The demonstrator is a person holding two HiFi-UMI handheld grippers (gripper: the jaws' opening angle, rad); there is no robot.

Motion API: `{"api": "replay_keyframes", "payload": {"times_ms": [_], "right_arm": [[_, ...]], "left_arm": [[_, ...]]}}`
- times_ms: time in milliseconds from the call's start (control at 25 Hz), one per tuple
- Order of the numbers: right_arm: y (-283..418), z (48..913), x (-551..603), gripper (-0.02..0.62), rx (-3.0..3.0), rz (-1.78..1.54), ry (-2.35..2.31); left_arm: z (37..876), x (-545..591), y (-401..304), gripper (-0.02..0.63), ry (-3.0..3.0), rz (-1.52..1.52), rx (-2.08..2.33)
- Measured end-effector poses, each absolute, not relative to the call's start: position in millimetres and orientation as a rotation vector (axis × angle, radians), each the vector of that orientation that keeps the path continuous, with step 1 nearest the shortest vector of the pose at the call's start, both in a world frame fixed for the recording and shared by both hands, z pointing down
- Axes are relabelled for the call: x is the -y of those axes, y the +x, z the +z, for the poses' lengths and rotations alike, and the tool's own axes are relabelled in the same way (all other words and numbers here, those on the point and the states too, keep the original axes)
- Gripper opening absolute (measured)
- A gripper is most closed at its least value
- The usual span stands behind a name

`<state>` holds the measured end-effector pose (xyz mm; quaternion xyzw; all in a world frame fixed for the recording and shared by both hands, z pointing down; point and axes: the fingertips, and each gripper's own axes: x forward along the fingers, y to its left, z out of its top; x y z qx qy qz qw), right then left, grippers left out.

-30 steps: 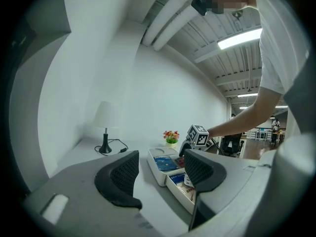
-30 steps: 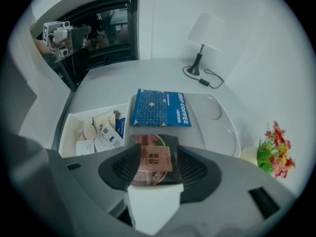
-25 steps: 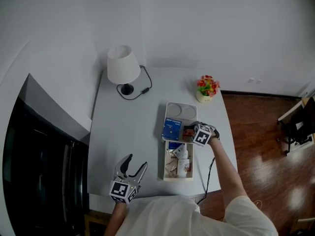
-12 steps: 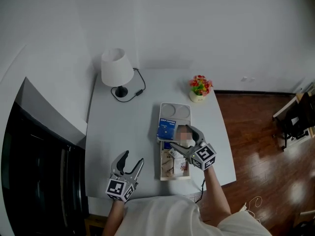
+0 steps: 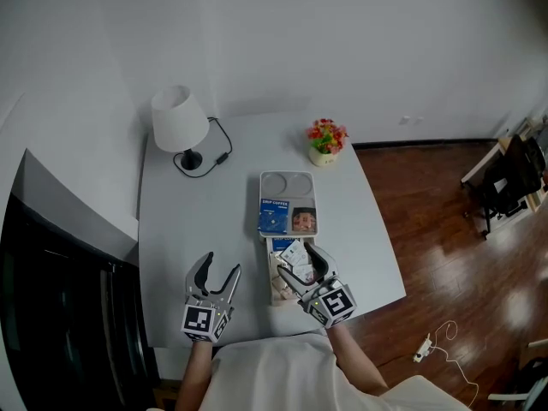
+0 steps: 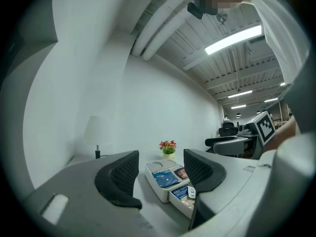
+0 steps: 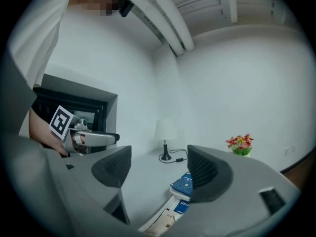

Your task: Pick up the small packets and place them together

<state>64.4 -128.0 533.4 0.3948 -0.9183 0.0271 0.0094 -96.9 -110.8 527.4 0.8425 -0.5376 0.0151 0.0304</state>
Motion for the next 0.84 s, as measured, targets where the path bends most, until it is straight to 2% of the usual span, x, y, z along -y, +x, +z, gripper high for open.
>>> {"api": "replay_keyframes", "payload": {"times_ms": [840], "right_arm": [[55, 534, 135, 0.365, 2.808, -0.013, 1.17]], "left_arm": [[536, 101, -73, 0.276, 2.611, 0.066, 1.598]]}}
